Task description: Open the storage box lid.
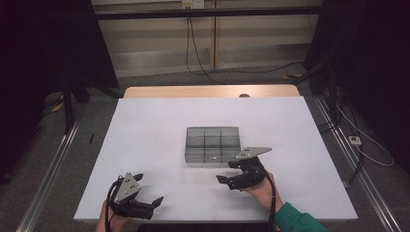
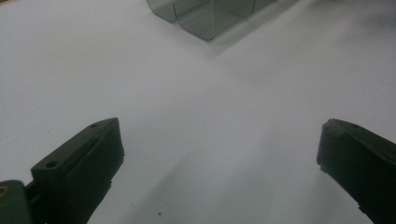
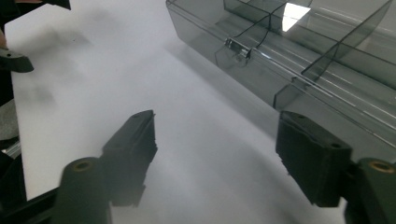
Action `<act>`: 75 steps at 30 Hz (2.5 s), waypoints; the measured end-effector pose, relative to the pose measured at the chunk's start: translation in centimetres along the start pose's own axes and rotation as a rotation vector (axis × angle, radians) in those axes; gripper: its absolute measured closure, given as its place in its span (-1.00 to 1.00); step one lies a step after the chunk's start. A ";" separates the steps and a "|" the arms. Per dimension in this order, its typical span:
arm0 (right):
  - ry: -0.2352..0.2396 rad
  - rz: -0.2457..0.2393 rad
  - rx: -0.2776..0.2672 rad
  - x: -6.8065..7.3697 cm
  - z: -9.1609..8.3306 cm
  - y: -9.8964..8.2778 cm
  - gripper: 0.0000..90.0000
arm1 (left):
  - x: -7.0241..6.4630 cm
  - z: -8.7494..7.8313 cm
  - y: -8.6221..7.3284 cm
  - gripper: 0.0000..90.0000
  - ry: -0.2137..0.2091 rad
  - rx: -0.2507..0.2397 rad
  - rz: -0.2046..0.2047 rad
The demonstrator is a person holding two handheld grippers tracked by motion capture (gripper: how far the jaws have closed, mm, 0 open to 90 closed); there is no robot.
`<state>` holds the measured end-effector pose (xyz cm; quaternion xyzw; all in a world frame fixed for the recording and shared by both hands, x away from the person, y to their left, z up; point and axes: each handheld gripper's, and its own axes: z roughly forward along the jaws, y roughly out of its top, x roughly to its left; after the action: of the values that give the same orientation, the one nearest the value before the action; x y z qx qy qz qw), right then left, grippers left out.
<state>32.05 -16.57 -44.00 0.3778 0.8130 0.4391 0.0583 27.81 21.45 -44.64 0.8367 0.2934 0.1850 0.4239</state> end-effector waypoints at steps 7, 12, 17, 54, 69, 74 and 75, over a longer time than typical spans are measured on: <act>-0.030 0.031 -0.016 -0.1 1.0 0.2 0.18 | 0.1 0.1 -0.1 -0.99 0.003 -0.011 -0.014; -0.042 0.054 -0.031 -0.1 1.7 0.5 0.44 | 0.0 0.1 0.0 -0.99 0.006 -0.004 -0.011; -0.052 0.070 -0.033 0.1 2.5 0.8 0.60 | 0.1 0.1 0.0 -0.99 0.003 -0.007 -0.010; -0.077 0.100 -0.075 -0.3 3.4 0.7 0.94 | 0.1 0.2 -0.1 -0.99 0.005 0.003 -0.016; -0.081 0.090 -0.085 -0.3 3.4 0.7 0.94 | 0.2 0.1 -0.1 -0.99 0.009 0.005 -0.006; -0.078 0.086 -0.089 -0.3 3.4 0.6 0.94 | 0.2 0.1 -0.1 -0.99 0.008 0.007 -0.006; -0.078 0.086 -0.090 -0.3 3.4 0.6 0.94 | 0.2 0.1 -0.1 -0.99 0.006 0.007 -0.005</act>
<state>34.09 -14.32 -45.66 0.4263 0.7726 0.4622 0.0877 27.97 21.51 -44.77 0.8369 0.2973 0.1857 0.4204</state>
